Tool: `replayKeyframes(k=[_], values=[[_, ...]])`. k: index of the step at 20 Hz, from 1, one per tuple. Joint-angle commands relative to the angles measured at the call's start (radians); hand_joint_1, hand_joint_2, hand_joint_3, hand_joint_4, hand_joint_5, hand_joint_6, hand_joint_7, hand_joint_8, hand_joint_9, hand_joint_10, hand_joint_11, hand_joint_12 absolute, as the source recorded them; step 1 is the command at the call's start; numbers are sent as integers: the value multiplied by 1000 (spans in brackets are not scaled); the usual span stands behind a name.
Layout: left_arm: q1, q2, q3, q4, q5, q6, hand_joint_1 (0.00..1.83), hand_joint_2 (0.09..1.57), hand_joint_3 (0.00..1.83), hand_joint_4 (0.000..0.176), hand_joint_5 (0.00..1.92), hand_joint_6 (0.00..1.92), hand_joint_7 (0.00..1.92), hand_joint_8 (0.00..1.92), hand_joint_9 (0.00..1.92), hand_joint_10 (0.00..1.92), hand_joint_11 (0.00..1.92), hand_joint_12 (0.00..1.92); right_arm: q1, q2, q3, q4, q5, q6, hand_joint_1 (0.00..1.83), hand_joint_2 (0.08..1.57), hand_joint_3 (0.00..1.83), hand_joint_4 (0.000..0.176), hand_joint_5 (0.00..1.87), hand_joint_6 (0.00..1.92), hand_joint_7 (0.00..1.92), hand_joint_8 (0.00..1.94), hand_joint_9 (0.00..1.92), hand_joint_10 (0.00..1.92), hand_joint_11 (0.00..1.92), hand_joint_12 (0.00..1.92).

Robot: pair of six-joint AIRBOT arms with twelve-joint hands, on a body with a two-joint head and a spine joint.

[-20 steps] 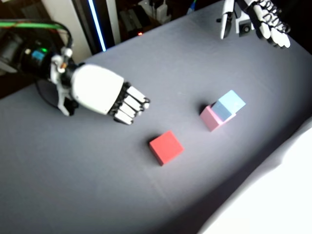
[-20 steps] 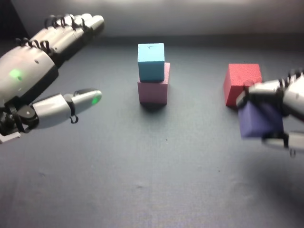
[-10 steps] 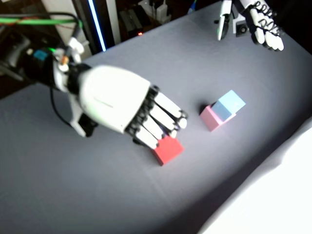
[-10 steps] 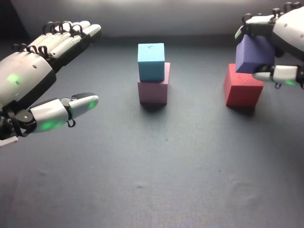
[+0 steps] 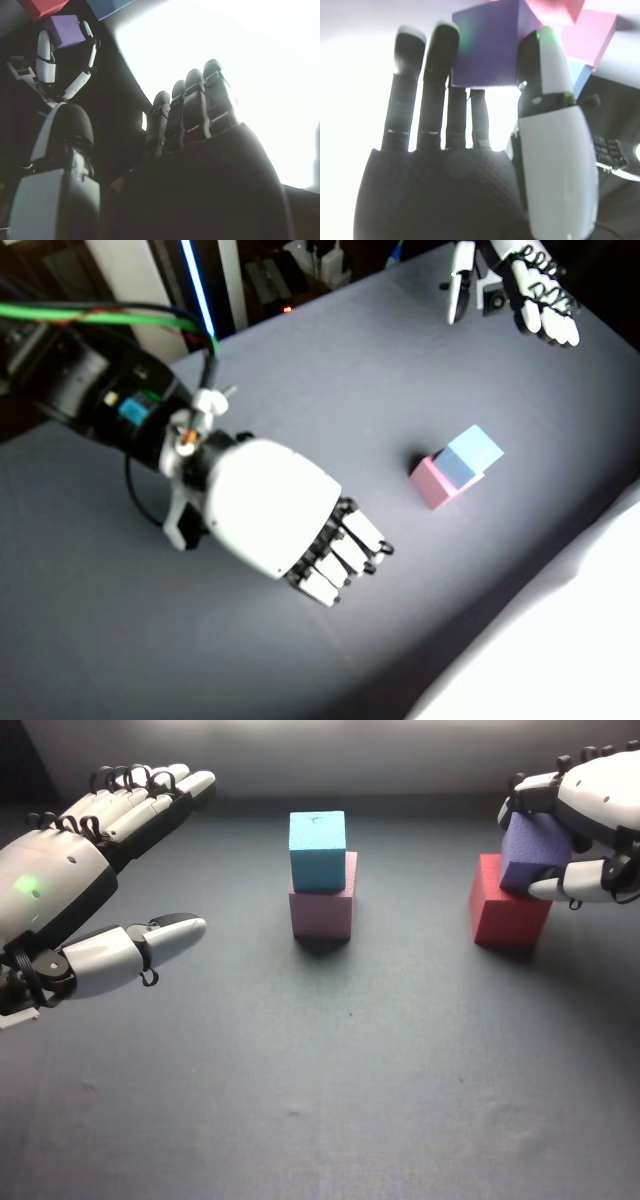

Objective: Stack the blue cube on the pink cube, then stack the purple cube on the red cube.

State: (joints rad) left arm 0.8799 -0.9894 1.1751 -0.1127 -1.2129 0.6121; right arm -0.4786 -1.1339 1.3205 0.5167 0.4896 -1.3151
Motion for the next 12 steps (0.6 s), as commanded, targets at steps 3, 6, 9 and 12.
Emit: replayKeyframes(k=[3, 6, 9, 12], values=[[-4, -1, 6, -10, -131, -5, 589, 1336, 0, 46, 67, 6, 0, 0, 0, 0, 0, 0, 10, -6, 14, 7, 76, -2, 919, 1314, 2, 0, 194, 497, 413, 883, 376, 1350, 305, 1904], [-3, 0, 6, -10, -134, -7, 616, 1333, 0, 45, 62, 2, 0, 0, 0, 0, 0, 0, 9, -6, 14, 18, 74, -2, 761, 1343, 1, 0, 129, 235, 232, 242, 128, 885, 7, 1696], [-1, 0, 6, -10, -135, -9, 662, 1327, 0, 48, 61, 1, 0, 0, 0, 0, 0, 0, 9, -5, 12, 21, 71, -2, 670, 1346, 0, 0, 108, 85, 207, 32, 44, 746, 0, 1534], [1, 1, 6, -12, -136, -11, 694, 1323, 0, 40, 55, 1, 0, 0, 0, 0, 0, 0, 9, -5, 2, 20, 72, -2, 687, 1337, 0, 0, 62, 41, 143, 3, 0, 710, 0, 1542]])
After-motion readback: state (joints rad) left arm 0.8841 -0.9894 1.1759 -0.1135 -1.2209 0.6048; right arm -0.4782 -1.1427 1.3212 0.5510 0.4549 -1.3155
